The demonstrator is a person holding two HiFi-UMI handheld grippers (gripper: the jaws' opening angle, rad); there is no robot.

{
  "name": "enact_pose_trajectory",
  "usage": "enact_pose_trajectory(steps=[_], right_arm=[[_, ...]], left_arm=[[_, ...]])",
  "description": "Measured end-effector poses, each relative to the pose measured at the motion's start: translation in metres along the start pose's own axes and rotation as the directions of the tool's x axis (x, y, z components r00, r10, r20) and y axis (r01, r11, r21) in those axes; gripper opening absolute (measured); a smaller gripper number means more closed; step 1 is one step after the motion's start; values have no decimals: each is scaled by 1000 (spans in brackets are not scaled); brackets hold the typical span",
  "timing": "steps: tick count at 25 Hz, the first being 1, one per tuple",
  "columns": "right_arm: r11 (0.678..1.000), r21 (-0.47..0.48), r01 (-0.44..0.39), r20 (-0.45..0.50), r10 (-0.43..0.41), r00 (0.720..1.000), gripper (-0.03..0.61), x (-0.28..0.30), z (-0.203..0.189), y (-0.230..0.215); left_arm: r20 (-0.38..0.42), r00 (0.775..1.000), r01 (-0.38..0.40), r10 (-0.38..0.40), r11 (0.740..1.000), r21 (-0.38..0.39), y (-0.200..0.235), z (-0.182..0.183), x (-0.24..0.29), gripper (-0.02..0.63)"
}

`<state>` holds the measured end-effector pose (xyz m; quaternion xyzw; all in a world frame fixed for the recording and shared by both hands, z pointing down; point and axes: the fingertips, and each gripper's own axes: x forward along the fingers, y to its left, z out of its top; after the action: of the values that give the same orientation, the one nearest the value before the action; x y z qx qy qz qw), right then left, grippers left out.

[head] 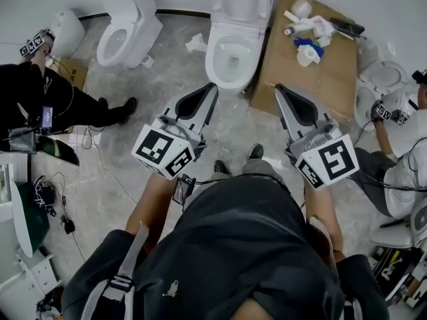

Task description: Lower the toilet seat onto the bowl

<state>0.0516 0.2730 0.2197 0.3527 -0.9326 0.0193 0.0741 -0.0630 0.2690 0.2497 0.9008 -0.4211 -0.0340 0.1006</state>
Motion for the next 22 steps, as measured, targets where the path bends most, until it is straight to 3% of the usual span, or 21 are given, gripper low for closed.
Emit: enact_pose_trajectory(steps=[14, 22], right_arm=[[992, -50, -118, 40, 120, 992, 8, 14, 8, -103], [992, -5, -128, 23, 129, 991, 8, 30, -5, -123]], left_arm=[[22, 990, -143, 142, 988, 60, -2, 5, 76, 3], [-9, 988, -153, 153, 986, 60, 9, 2, 95, 3]])
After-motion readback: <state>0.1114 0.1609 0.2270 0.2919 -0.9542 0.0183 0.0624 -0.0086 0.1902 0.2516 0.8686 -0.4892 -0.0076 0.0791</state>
